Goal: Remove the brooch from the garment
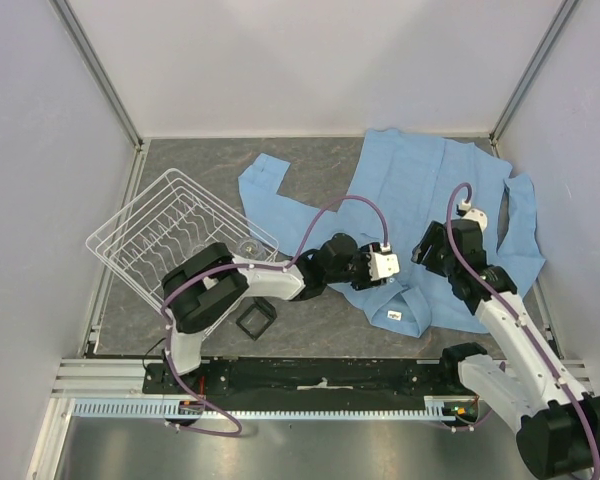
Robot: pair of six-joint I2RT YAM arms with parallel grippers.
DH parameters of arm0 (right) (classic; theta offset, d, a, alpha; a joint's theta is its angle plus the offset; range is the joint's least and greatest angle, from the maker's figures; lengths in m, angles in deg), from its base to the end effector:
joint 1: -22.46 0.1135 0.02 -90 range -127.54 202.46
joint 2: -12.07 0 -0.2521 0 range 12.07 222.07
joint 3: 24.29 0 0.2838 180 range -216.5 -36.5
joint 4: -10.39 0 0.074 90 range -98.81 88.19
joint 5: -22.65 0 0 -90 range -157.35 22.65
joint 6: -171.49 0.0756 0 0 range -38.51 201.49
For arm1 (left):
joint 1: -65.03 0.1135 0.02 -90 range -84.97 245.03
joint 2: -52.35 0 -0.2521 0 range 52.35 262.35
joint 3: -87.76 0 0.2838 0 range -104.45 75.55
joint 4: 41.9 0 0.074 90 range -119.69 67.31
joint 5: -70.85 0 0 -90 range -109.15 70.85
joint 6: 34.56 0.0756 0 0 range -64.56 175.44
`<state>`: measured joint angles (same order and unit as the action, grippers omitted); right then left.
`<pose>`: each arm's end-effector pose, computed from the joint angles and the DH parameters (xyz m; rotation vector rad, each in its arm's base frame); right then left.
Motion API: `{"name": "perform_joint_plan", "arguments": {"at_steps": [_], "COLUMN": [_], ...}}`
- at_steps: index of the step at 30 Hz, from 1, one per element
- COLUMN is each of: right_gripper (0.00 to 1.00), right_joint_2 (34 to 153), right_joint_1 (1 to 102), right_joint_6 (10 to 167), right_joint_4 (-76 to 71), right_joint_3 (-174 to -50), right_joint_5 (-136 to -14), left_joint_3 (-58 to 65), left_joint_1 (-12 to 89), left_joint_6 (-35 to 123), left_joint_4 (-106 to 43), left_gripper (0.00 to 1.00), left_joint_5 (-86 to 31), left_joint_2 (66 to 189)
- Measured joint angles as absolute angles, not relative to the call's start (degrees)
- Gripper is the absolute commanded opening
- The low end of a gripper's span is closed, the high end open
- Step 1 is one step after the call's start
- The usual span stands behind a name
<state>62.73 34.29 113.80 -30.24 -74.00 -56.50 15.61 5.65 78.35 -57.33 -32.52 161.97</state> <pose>0.2523 0.0383 0.2054 0.5023 2.2318 0.1850 0.2226 -0.4105 0.1229 1.4309 1.3982 -0.6426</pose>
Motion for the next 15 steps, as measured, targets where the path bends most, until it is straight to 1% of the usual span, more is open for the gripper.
{"name": "perform_joint_plan", "arguments": {"at_steps": [8,15], "right_gripper": [0.67,0.67], "right_joint_2": [59.34,58.44], "right_joint_1": [34.29,34.29], "right_joint_6": [114.29,114.29], "right_joint_4": [-30.44,-30.61], "right_joint_3": [-73.03,-72.73], "right_joint_5": [-59.25,-60.08], "left_joint_3": [14.4,13.99], "left_joint_1": [5.98,5.13], "left_joint_6": [95.56,104.54], "left_joint_4": [-60.19,-65.18], "left_gripper": [0.62,0.63], "left_joint_5": [-27.12,-23.93], "left_joint_2": [167.59,171.19]}}
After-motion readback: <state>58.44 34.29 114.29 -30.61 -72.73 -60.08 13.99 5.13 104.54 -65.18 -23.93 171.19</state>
